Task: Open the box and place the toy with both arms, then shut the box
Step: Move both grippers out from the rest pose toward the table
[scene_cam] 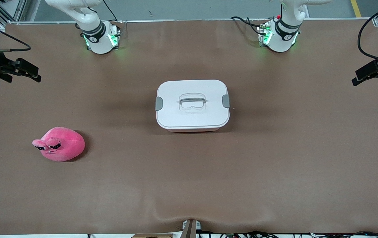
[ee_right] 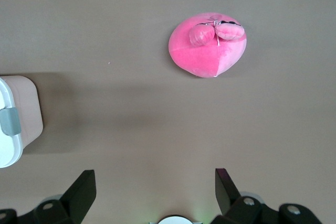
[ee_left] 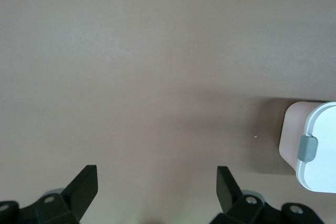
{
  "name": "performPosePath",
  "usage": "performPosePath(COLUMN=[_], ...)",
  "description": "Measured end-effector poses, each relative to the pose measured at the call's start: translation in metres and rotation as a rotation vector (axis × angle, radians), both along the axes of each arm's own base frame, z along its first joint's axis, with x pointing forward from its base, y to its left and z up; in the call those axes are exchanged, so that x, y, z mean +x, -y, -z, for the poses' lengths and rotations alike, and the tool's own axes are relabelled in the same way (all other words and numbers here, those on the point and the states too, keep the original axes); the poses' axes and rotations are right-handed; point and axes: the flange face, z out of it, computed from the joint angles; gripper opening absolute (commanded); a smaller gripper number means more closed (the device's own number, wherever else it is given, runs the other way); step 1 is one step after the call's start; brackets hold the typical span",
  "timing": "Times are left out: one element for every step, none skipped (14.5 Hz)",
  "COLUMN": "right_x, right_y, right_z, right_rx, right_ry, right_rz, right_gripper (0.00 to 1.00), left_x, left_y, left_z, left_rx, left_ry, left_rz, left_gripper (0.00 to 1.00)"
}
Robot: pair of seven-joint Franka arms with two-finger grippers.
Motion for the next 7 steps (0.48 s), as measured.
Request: performPosePath(right_x=[0.0,0.0,0.0,0.0,0.0,0.0,0.001], right_y=[0.001,0.003,0.006,0.01,0.013,0.016,0.017], right_z=[0.001,0.001,0.001,0.001,0.002,0.003,0.004], right_rx=[0.0,0.0,0.0,0.0,0.0,0.001,0.001], right_ry=[-0.002,-0.002,-0.003,-0.003,-0.004,-0.005,-0.004], right_rz=[0.002,0.005,0.011,0.017,0.019,0.017,0.016], right_gripper=[1.0,1.0,1.0,1.0,1.0,1.0,1.0], left_x=[0.001,0.004,0.007,0.01,0.014,0.019,0.023], left_y=[0.0,0.0,0.0,0.001,0.002,0.003,0.004], left_z=[0.002,0.006,0.01,0.015,0.018,0.022,0.026], left_rx=[0.0,0.0,0.001,0.001,0.002,0.003,0.003], left_ry=[-0.005,-0.01,-0.015,-0.022,-0.025,-0.03,-0.034], left_rz=[-0.001,-0.001,-0.001,0.0,0.002,0.004,0.005], left_gripper=[1.0,1.0,1.0,1.0,1.0,1.0,1.0])
